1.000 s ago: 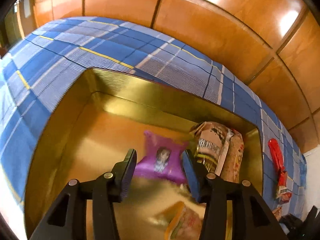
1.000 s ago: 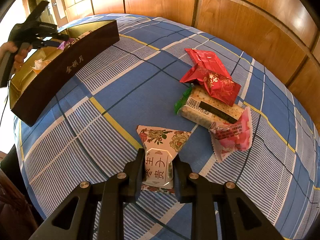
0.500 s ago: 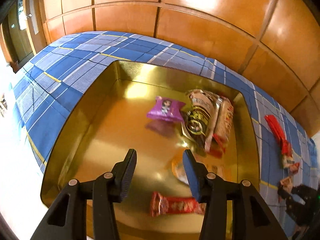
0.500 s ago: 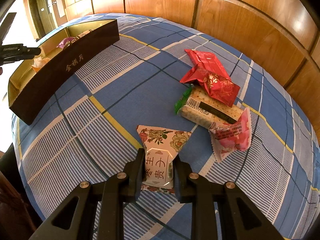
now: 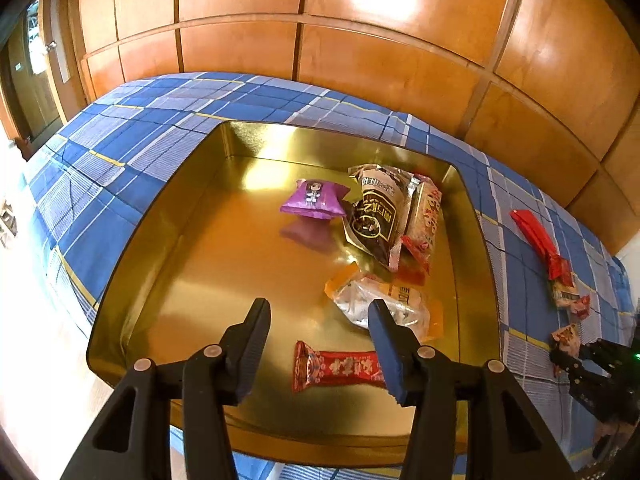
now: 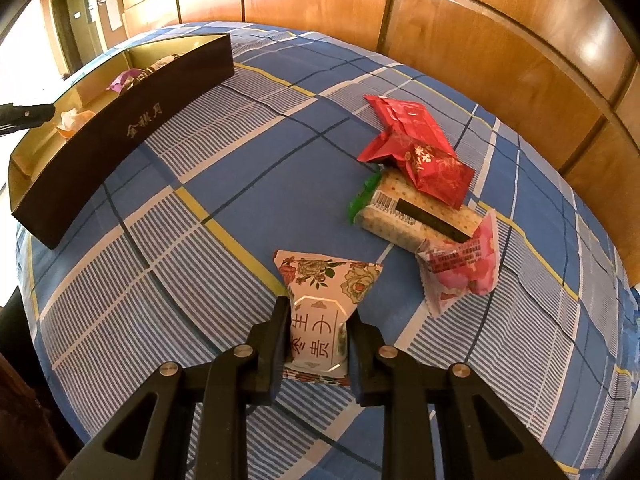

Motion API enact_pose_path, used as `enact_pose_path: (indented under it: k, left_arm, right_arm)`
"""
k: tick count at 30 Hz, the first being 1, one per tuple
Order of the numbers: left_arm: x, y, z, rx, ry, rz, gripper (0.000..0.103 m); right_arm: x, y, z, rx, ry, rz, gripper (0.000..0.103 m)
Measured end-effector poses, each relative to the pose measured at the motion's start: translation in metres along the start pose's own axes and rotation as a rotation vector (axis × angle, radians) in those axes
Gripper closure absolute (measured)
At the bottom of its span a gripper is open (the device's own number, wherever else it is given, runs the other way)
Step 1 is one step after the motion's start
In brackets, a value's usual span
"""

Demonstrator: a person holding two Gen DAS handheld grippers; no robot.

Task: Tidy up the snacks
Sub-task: 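Carry the floral pastry into the gold tray and release it with the right tool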

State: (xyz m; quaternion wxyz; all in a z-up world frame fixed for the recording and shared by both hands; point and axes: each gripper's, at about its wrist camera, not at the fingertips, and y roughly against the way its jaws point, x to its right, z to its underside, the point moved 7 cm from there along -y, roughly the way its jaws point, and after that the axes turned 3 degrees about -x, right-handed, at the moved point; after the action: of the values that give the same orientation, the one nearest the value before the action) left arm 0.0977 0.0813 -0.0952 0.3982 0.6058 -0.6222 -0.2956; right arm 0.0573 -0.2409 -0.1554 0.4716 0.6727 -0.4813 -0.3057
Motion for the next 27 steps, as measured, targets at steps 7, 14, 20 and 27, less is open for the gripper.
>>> enact_pose_path:
  k: [7, 14, 20, 27]
  left_arm:
    - [-0.005, 0.003, 0.006, 0.001, 0.008, -0.001, 0.051]
    - [-0.017, 0.005, 0.009, 0.012, 0.021, -0.020, 0.050]
    - [-0.028, 0.006, 0.013, 0.015, 0.039, -0.038, 0.050]
    - [-0.039, 0.007, 0.014, 0.021, 0.051, -0.054, 0.050]
  right_arm:
    - [-0.001, 0.001, 0.001, -0.004, -0.019, 0.033, 0.078]
    - [-0.005, 0.004, 0.003, -0.014, -0.034, 0.085, 0.079]
    - [-0.010, 0.009, 0.002, -0.032, -0.092, 0.050, 0.080]
    - [-0.039, 0.028, -0.018, 0.030, -0.100, -0.048, 0.080]
